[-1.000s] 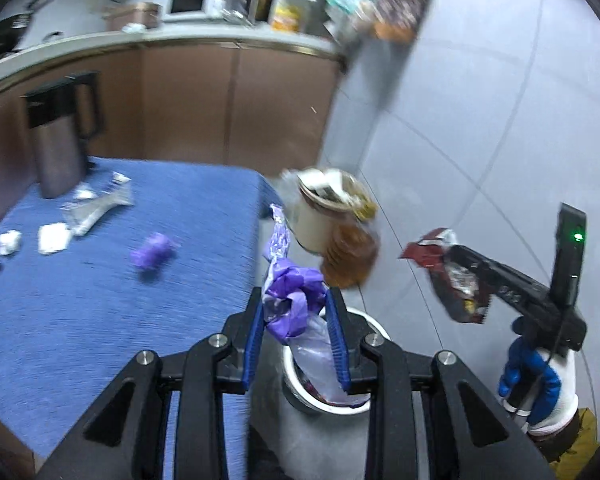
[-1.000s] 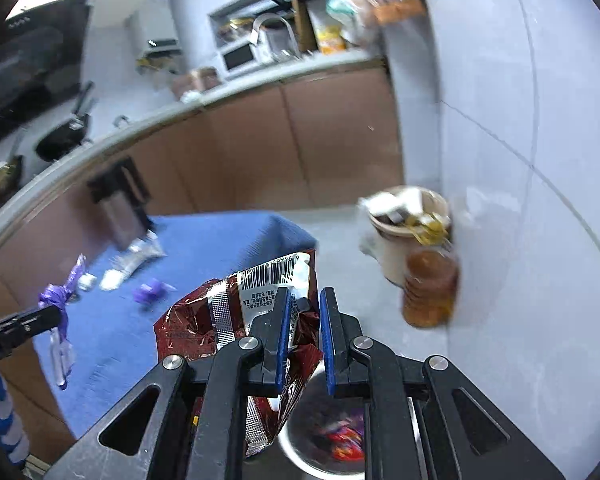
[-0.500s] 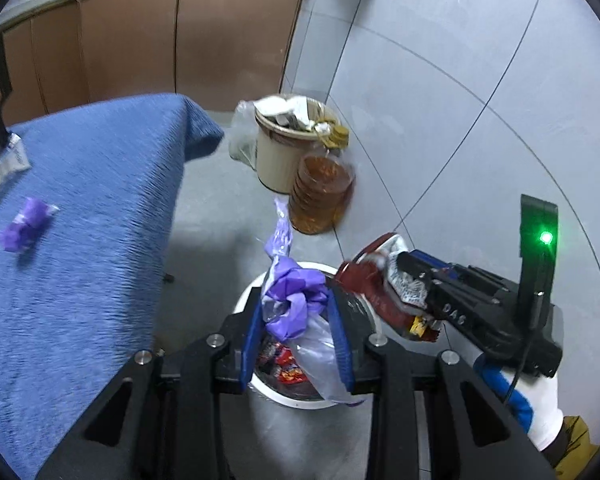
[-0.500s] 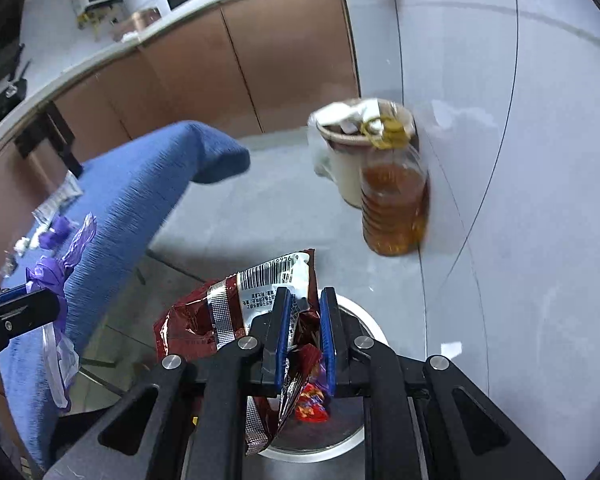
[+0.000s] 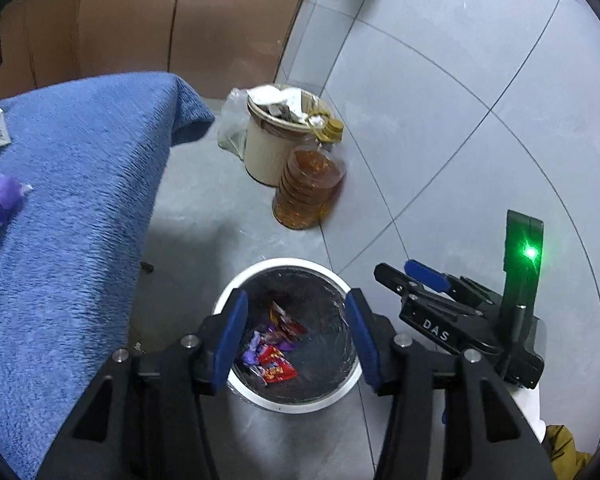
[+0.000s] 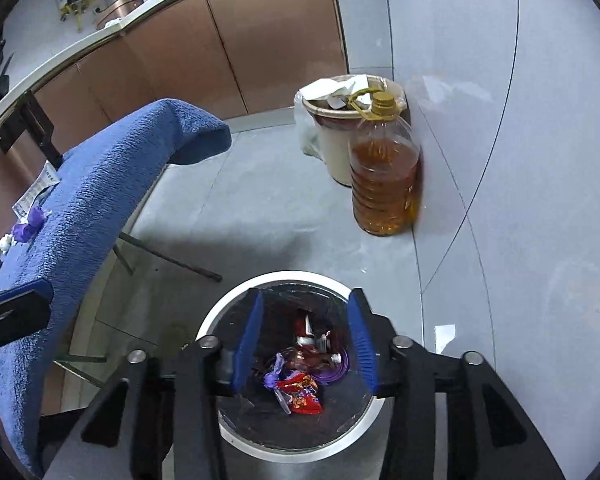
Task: Collect trash
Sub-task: 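Move both open tools back over the table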
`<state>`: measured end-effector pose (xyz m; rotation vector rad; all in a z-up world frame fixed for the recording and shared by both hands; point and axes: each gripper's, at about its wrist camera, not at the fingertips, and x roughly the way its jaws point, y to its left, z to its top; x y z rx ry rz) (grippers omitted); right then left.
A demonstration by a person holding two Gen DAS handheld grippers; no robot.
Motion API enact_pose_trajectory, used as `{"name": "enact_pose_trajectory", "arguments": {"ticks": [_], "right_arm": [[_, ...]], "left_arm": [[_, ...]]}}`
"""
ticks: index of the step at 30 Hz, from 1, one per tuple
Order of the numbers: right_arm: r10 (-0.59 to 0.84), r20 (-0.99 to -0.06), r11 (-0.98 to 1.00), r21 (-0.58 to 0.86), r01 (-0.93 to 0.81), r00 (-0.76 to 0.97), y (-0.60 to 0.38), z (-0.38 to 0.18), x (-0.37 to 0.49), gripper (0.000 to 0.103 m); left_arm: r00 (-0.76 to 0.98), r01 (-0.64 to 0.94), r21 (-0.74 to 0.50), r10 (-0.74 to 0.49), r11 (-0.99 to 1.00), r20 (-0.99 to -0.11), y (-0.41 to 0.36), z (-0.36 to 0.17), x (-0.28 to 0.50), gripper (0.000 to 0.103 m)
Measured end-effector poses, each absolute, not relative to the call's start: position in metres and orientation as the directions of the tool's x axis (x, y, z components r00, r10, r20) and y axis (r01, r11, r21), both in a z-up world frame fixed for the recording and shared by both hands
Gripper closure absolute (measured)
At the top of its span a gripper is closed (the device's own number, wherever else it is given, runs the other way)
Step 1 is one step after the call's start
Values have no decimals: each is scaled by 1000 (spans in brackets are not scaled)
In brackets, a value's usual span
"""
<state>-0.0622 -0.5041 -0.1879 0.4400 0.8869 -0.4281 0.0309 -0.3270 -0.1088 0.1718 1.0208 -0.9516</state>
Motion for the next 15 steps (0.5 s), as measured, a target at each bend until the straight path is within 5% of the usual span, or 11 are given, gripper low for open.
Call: {"name": "enact_pose_trajectory", "arguments": {"ticks": [8,15], "right_arm": [[-223,-754,853,156,498,618,-484,-147,-67,20],[-252,-656,874,162,459,711,-457,-86,-78,0]], "left_arm": [[317,724,-249,-630,644,-709,-286,-75,23,54],[405,690,-238,-637,684,-656,-232,-40,16,54]]}}
